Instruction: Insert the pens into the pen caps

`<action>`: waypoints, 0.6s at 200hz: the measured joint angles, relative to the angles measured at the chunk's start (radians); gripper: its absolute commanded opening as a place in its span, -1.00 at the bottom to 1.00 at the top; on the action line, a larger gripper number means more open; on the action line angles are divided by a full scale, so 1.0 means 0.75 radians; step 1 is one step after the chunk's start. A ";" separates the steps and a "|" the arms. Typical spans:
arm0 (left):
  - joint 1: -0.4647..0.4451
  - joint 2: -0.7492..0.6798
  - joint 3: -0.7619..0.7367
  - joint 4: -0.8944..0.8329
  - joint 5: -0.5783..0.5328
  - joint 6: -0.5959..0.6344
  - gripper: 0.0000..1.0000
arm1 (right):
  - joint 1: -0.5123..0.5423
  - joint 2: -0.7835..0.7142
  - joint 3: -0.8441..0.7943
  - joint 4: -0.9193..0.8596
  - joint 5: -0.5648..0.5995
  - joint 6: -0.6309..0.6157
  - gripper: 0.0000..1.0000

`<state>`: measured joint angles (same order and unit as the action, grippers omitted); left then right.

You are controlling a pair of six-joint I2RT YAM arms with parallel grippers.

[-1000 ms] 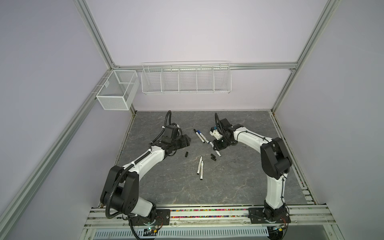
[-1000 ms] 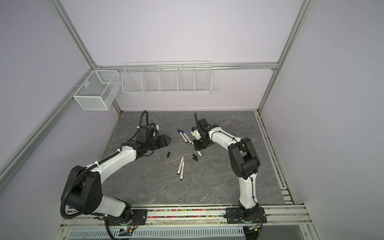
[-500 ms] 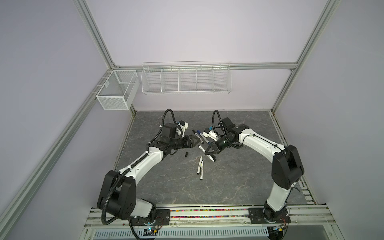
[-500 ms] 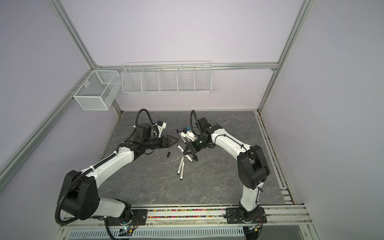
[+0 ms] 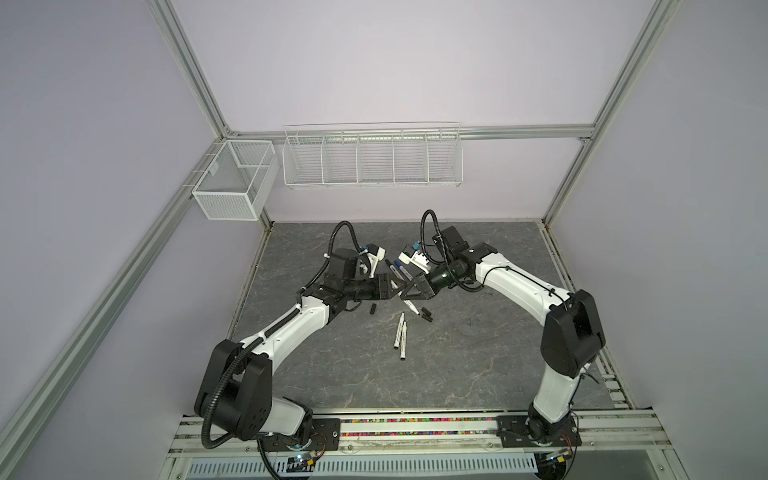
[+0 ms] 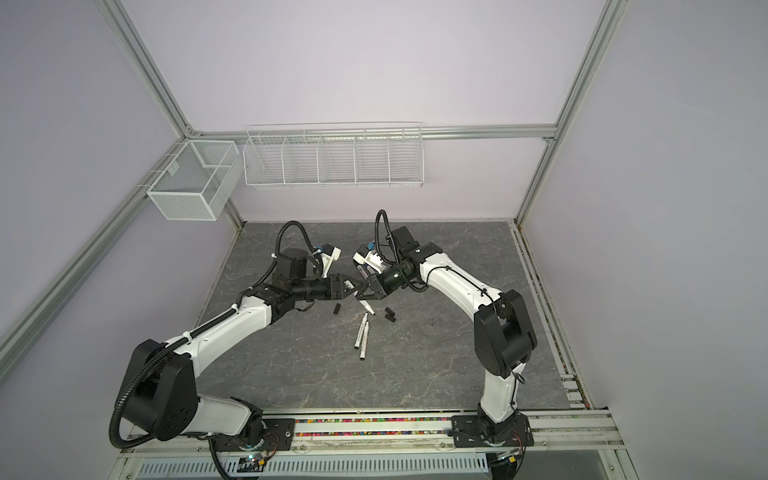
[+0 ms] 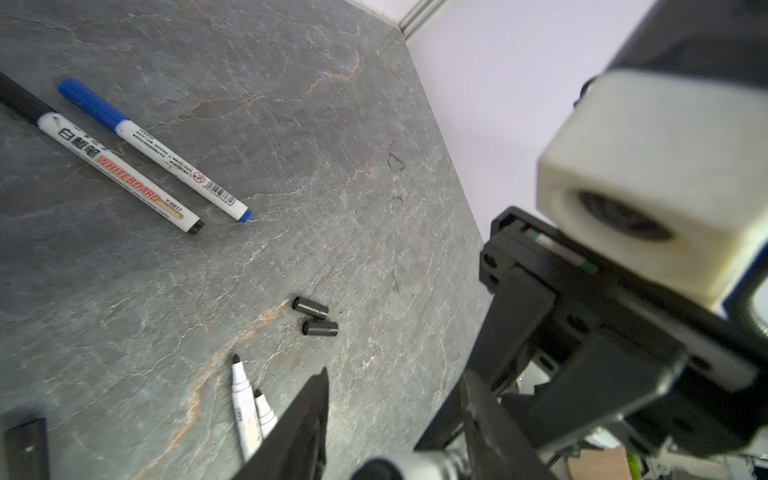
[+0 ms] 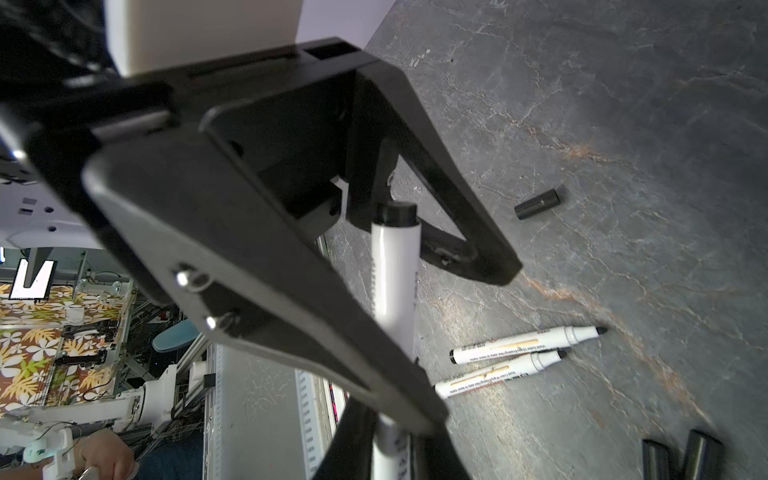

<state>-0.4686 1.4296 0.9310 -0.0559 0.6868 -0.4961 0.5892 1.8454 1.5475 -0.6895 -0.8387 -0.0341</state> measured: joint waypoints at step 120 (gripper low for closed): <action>0.003 -0.032 -0.049 0.064 -0.253 -0.089 -1.00 | -0.015 -0.010 -0.103 0.257 0.084 0.219 0.09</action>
<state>-0.4667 1.4059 0.8944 -0.0078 0.4973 -0.5625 0.5777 1.8378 1.4700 -0.4965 -0.7753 0.1299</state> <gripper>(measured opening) 0.135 0.539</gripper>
